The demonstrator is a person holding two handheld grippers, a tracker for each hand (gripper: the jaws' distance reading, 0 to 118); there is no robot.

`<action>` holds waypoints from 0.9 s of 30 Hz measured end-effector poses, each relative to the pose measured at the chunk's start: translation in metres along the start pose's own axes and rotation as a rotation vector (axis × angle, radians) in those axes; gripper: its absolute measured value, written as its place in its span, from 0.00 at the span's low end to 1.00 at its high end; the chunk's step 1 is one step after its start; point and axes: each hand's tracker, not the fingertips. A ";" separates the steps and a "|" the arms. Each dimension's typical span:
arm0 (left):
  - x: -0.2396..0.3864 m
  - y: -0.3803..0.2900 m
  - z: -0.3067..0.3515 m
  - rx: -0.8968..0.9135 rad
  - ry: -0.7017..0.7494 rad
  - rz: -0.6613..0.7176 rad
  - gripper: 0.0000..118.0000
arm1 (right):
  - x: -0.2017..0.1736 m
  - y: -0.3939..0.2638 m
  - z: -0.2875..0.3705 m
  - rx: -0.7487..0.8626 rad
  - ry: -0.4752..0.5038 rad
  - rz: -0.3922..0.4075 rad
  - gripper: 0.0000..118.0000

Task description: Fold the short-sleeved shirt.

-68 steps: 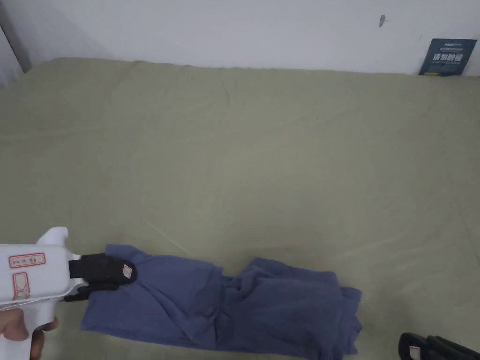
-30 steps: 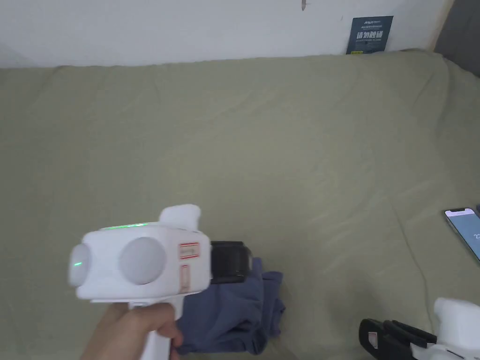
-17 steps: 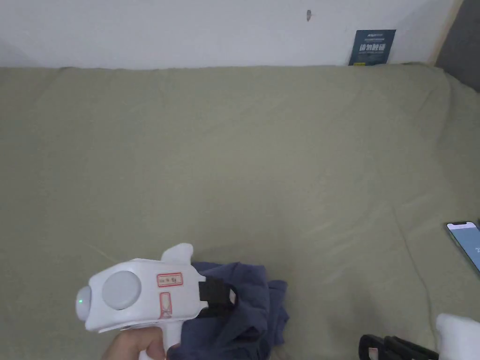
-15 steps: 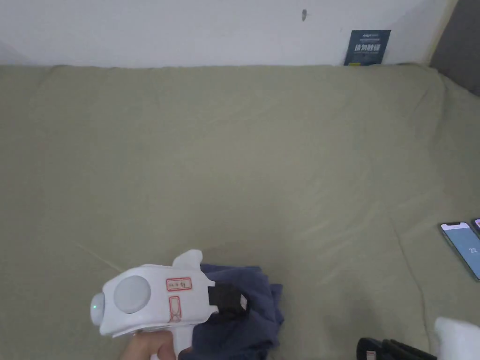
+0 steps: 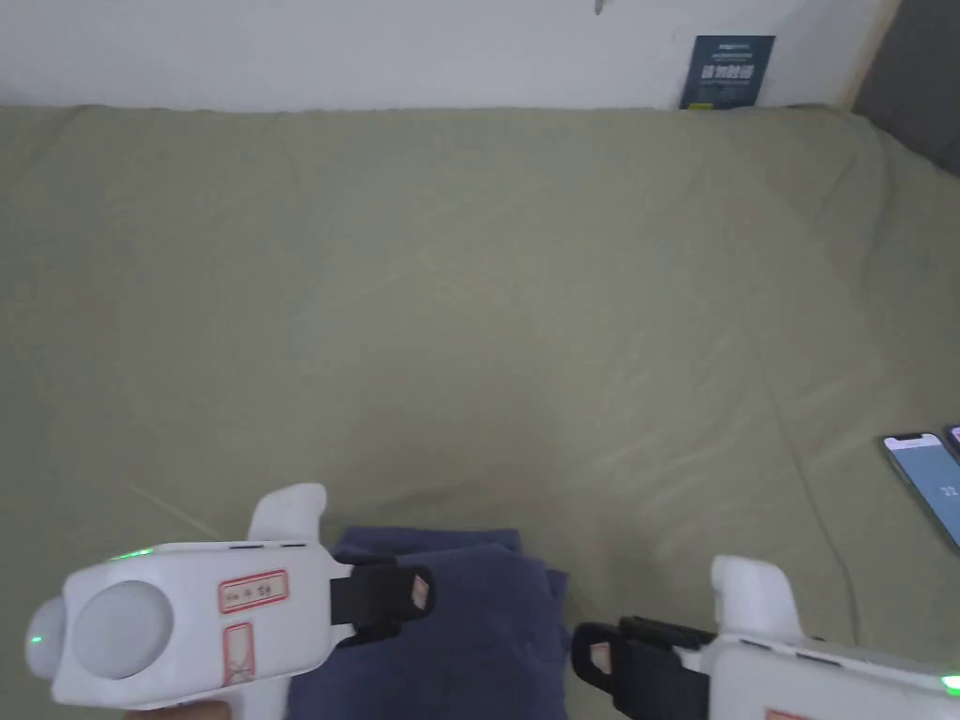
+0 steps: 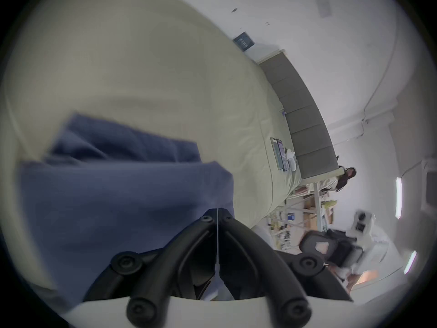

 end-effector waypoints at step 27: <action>-0.134 -0.006 -0.060 -0.176 -0.404 0.320 0.99 | 0.088 0.005 -0.140 -0.258 0.528 -0.421 0.00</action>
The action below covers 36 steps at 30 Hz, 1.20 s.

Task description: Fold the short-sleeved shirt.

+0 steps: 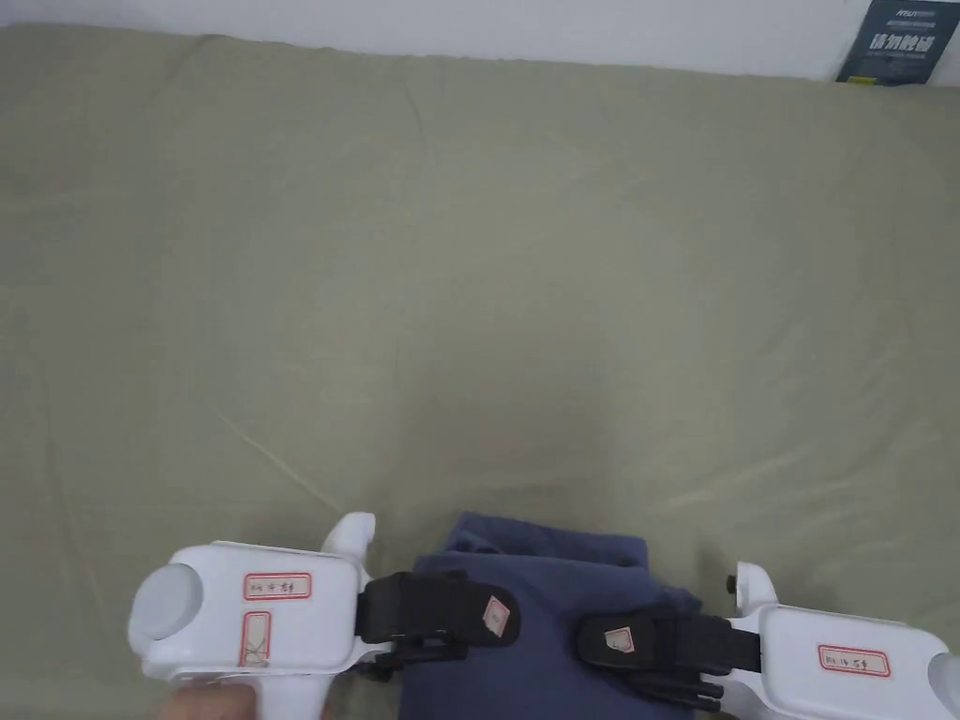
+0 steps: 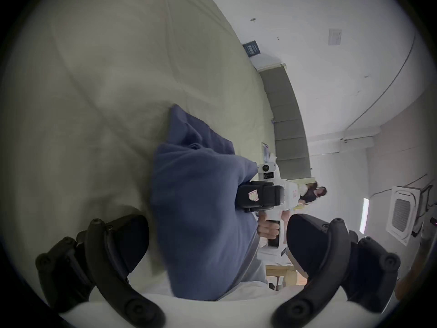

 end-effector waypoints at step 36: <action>-0.058 0.138 0.376 0.146 0.579 0.189 0.25 | -0.120 0.012 0.048 0.387 -0.631 0.423 0.00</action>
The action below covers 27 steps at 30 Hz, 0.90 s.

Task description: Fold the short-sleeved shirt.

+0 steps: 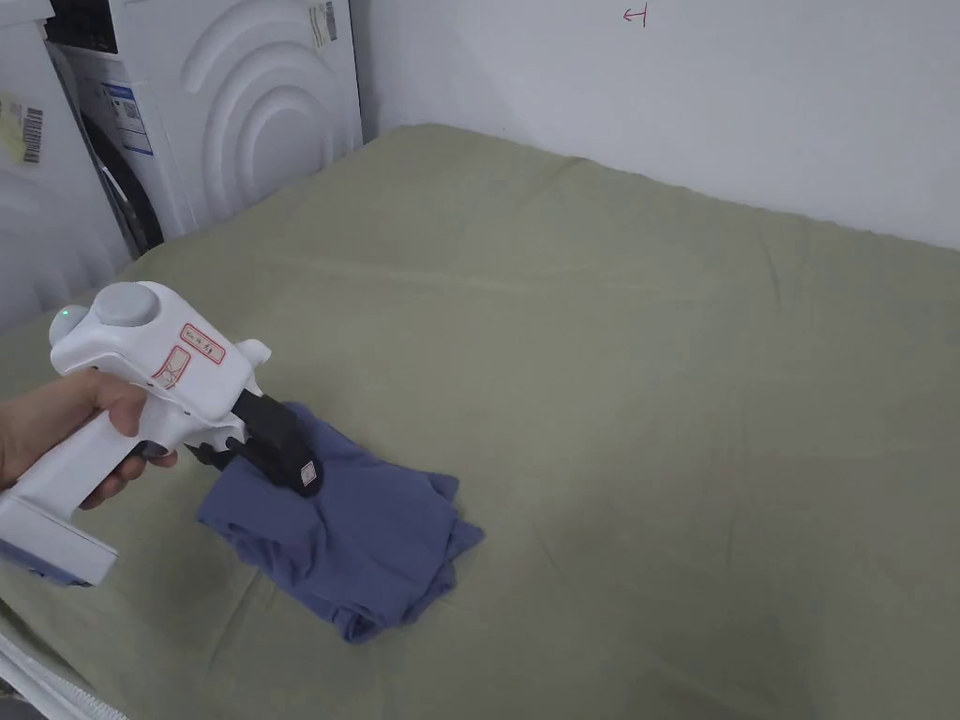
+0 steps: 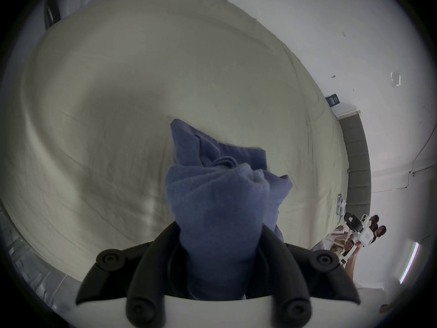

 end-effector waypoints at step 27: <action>0.338 -0.281 -0.079 1.040 0.151 -0.481 0.00 | -0.081 0.011 0.071 0.417 -0.318 0.413 0.00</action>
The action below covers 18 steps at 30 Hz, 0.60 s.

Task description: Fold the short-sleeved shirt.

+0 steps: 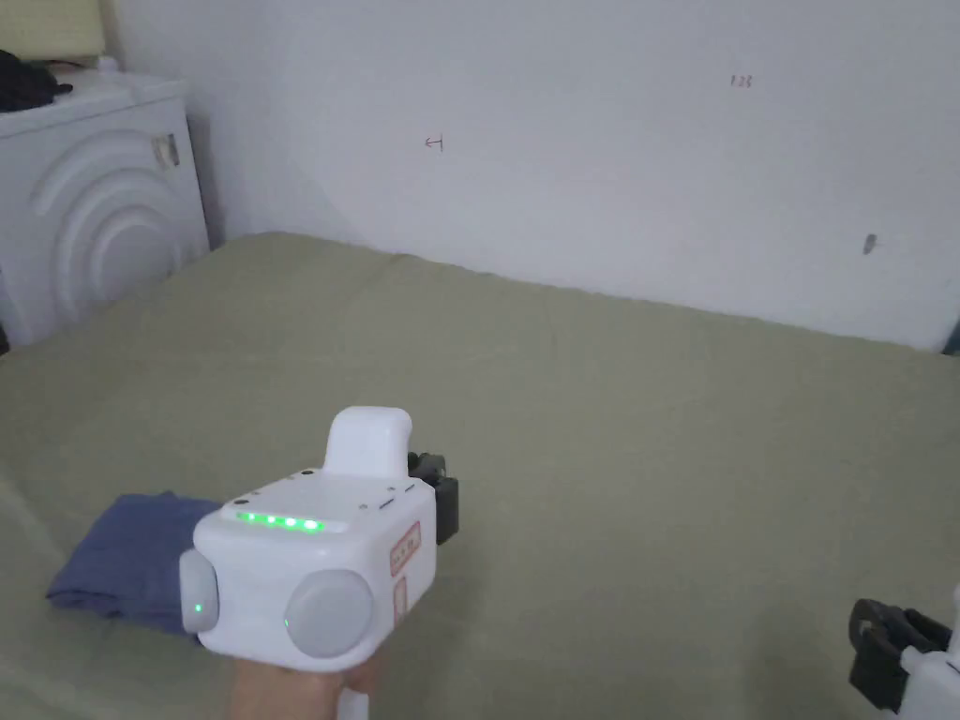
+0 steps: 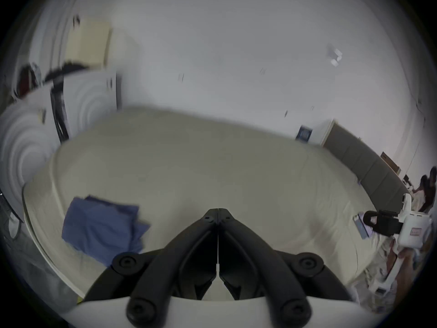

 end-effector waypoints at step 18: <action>0.080 -0.017 0.063 0.131 0.094 -0.214 0.00 | -0.022 0.001 0.087 0.256 -0.086 0.031 0.00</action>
